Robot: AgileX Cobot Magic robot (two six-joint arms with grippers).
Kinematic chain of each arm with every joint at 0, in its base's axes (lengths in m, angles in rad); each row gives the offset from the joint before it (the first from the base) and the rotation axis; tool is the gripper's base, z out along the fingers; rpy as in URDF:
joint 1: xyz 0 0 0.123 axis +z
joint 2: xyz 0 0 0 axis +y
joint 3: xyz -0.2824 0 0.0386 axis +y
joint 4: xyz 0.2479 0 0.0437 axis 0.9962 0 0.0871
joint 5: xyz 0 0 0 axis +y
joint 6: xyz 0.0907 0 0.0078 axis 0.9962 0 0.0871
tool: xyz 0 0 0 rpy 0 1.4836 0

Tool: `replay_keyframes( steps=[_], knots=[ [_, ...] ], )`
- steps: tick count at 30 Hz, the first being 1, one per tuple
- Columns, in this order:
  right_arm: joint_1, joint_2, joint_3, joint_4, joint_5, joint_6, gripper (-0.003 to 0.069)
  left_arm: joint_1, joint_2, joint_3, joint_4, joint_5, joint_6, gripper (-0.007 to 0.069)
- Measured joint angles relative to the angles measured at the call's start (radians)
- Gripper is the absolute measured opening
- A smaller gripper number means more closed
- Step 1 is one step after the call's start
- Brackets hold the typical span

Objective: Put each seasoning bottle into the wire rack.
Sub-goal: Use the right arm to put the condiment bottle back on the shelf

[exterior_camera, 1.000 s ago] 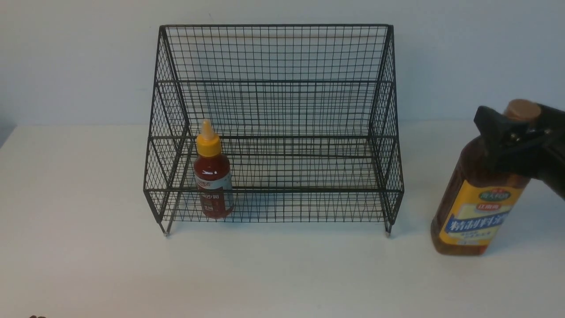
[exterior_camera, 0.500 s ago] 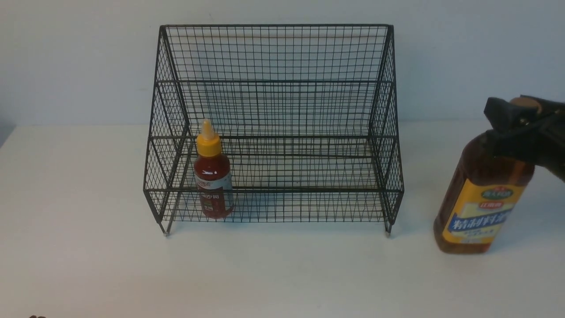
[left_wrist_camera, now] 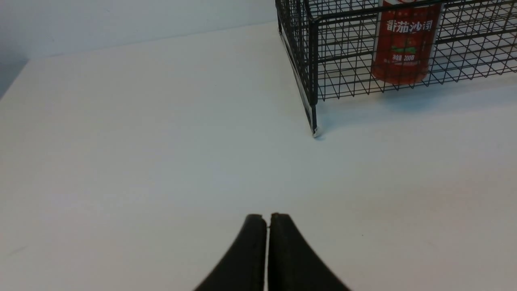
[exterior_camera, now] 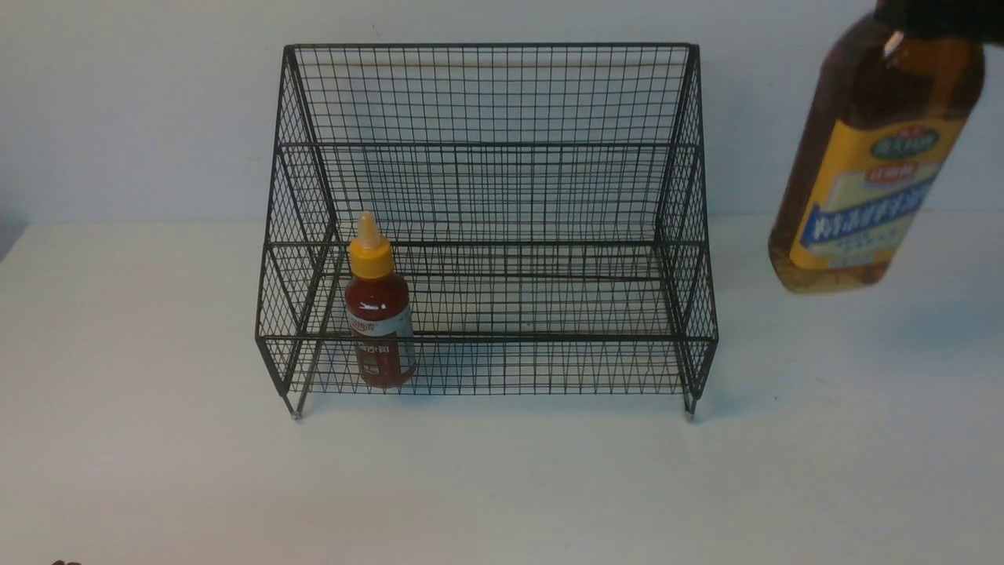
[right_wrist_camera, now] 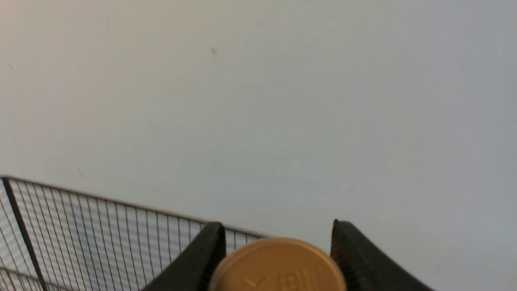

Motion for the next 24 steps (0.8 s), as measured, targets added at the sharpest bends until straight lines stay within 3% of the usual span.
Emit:
replay_keyframes(
  steps=[16,24],
  knots=[
    [0.126,0.315,-0.345,0.0,0.032,0.139,0.0313,0.0,0.0,0.0,0.0,0.0,0.0,-0.0005],
    [0.134,0.419,-0.432,-0.002,0.007,0.187,0.0313,0.0,0.0,0.0,0.0,0.0,0.0,-0.0005]
  ],
)
